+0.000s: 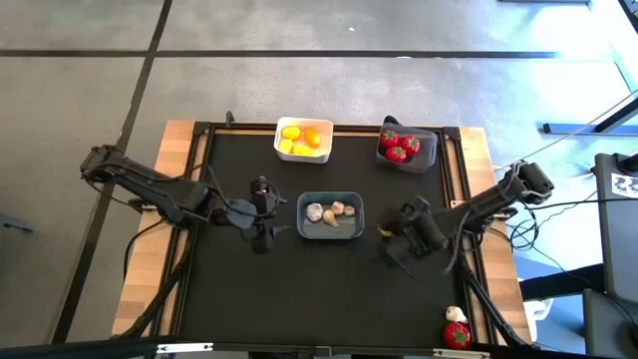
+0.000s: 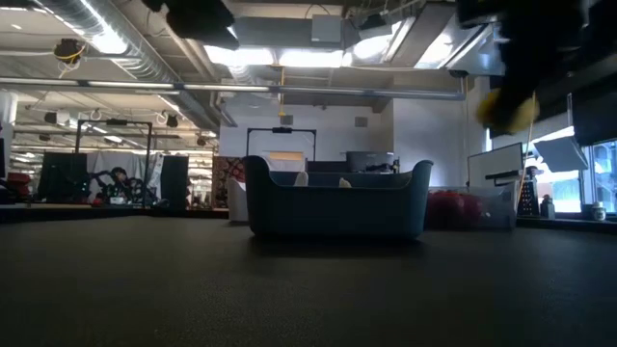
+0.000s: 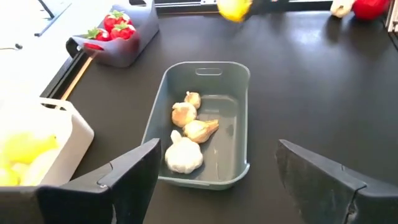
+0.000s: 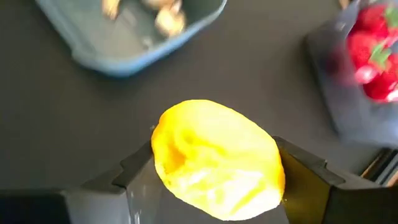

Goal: Sort produce into baskets
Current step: Put the yellow lemon into the white bin

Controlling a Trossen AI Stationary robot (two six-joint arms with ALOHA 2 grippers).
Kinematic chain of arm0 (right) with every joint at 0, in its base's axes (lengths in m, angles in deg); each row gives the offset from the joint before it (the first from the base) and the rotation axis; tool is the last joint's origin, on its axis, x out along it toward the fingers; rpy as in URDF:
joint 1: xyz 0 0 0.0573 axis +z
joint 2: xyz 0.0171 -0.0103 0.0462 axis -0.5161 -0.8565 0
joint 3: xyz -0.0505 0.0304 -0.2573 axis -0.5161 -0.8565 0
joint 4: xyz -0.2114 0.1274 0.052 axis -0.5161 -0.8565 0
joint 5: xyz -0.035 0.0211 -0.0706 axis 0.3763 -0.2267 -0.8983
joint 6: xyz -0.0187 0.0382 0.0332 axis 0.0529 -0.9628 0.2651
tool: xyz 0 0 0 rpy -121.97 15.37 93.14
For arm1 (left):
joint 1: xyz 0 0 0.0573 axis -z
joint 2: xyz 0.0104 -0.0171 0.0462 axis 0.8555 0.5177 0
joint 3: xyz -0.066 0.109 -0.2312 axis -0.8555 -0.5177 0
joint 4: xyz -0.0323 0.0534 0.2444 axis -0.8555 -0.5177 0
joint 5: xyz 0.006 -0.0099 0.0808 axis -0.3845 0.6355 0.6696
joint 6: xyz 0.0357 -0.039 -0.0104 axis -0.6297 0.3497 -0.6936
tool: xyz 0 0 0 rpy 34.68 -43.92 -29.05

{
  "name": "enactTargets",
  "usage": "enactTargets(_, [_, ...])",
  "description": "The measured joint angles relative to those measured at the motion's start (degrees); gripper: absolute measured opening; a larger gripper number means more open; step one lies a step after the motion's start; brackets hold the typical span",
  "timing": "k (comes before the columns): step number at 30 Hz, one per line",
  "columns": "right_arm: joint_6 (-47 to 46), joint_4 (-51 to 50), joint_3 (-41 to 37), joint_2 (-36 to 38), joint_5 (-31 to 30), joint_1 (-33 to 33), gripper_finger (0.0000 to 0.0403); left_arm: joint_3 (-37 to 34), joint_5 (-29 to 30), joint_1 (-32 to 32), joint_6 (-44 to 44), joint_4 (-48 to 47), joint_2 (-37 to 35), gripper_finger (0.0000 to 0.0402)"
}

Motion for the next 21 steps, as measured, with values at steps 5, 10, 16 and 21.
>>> enactTargets(5, [8.6, 6.2, 0.0, 0.0, -4.7, -7.4, 0.0251, 0.0, 0.1, 0.0, 1.7, -2.2, -1.2, 0.031])
enactTargets(10, [22.2, 17.5, 0.0, 0.0, -5.2, -15.7, 0.0251, 0.0, 0.1, -0.1, 2.2, -3.2, -0.8, 0.031])
enactTargets(16, [36.0, 35.4, 0.0, -0.3, -1.9, -25.3, 0.0251, 0.0, 0.1, -0.1, 1.9, -3.1, -0.8, 0.031])
enactTargets(21, [41.9, 47.7, 0.0, -3.1, 5.3, -33.0, 0.0253, 0.0, 0.1, -0.1, 2.0, -3.1, -0.8, 0.0311])
